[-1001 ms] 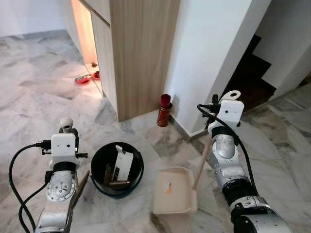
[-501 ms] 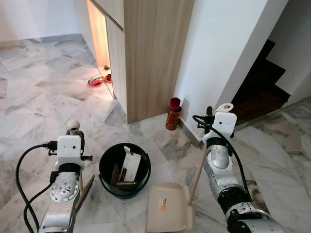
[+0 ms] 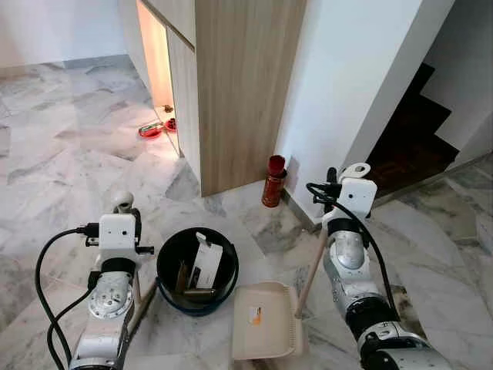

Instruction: Sweep floor

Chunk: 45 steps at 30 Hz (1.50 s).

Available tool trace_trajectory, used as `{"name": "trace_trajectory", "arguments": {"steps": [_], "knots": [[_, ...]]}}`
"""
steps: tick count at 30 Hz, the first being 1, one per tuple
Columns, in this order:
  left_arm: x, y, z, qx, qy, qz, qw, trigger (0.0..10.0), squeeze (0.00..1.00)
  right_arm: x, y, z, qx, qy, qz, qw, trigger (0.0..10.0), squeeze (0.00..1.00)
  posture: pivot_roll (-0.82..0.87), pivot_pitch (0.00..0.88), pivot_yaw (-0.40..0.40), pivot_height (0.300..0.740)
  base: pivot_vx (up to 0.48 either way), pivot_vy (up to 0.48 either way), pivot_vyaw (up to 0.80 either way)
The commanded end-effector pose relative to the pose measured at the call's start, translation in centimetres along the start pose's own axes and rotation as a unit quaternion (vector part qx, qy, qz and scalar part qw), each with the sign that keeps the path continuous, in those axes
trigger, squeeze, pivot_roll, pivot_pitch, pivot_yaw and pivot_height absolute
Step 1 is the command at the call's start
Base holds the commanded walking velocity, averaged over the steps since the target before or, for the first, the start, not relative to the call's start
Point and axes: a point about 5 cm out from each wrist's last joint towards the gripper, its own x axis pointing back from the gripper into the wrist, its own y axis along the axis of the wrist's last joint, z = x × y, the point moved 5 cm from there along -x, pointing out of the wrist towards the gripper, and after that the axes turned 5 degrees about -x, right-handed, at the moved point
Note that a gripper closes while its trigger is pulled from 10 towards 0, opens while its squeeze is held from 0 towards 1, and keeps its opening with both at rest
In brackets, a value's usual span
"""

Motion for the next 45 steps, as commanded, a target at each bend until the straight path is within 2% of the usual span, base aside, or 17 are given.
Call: {"name": "trace_trajectory", "arguments": {"steps": [1,17,32,45], "knots": [[0.15,1.07,-0.45,0.0,-0.007,-0.026,1.0,10.0,0.0,-0.36,0.74,-0.67,-0.001,-0.006,-0.015,1.0,10.0,0.0,0.27,0.0,-0.105,0.74,0.0,0.0,0.0],[0.39,1.01,-0.35,0.0,-0.004,-0.025,1.0,10.0,0.0,-0.45,0.96,-0.35,-0.002,0.001,-0.018,1.0,10.0,0.0,0.26,0.0,-0.11,0.74,0.0,0.0,0.0],[0.55,0.92,-0.67,0.004,-0.006,-0.022,1.0,10.0,0.0,-0.53,1.09,-0.9,0.001,-0.002,-0.02,1.0,10.0,0.0,0.25,0.023,-0.11,0.74,0.0,0.0,0.0],[0.47,1.01,0.04,-0.003,-0.002,-0.026,1.0,10.0,0.0,-0.5,1.0,-0.22,-0.002,0.005,-0.018,1.0,10.0,0.0,0.27,0.0,-0.104,0.74,0.0,0.0,0.0]]}}
